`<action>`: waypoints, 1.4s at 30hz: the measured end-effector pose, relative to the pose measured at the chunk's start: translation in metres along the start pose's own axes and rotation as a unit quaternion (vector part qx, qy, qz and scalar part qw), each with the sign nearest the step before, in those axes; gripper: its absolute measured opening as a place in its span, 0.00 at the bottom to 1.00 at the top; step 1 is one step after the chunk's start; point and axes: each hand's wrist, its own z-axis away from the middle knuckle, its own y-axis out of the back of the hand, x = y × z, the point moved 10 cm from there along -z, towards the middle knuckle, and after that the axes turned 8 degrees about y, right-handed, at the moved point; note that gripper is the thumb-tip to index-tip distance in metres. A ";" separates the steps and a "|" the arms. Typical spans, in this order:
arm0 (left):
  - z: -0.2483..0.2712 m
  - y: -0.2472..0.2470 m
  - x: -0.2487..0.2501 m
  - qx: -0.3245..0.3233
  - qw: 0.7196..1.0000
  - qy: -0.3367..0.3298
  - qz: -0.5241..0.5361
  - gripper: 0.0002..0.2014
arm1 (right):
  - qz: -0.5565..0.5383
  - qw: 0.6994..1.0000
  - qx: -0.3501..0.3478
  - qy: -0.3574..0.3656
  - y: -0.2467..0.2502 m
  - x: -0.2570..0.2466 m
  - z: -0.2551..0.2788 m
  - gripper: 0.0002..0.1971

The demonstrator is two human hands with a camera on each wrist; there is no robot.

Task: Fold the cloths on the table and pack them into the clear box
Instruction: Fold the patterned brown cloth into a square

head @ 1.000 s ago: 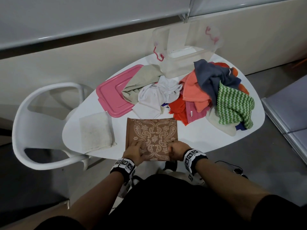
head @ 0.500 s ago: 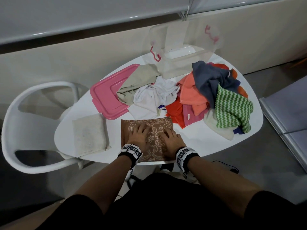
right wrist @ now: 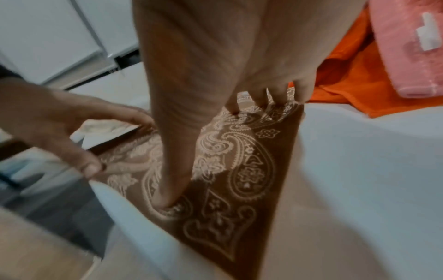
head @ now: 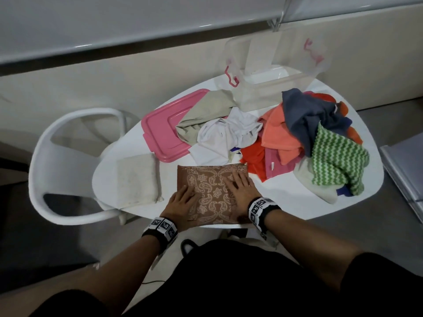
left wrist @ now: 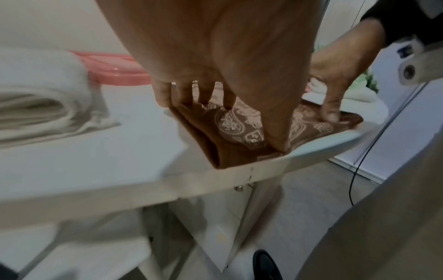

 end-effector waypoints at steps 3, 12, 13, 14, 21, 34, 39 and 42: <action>0.011 -0.008 -0.016 -0.040 0.998 0.047 -0.009 0.58 | 0.051 0.998 -0.030 0.005 -0.009 -0.002 0.002 0.71; 0.040 -0.015 0.011 0.011 0.996 -0.047 -0.071 0.55 | 0.001 0.987 -0.003 0.163 -0.024 -0.042 0.032 0.64; 0.039 -0.014 0.011 0.015 0.997 -0.048 -0.064 0.54 | 0.016 0.987 -0.014 0.162 -0.032 -0.042 0.035 0.65; 0.039 -0.011 0.012 0.019 0.998 -0.048 -0.046 0.52 | 0.031 0.987 -0.014 0.155 -0.040 -0.040 0.038 0.65; 0.052 0.014 0.016 0.115 0.986 -0.118 0.039 0.18 | -0.026 0.990 0.068 0.120 -0.037 -0.027 0.068 0.35; 0.017 0.060 -0.038 0.154 0.888 0.170 0.398 0.14 | -0.476 0.832 0.241 -0.153 0.003 0.068 0.076 0.17; -0.007 0.048 -0.047 0.130 0.849 0.250 0.447 0.29 | -0.584 0.775 0.174 -0.171 -0.001 0.065 0.043 0.14; -0.014 0.031 -0.042 0.103 0.844 0.266 0.455 0.31 | -0.498 0.833 0.142 -0.193 -0.011 0.062 0.033 0.07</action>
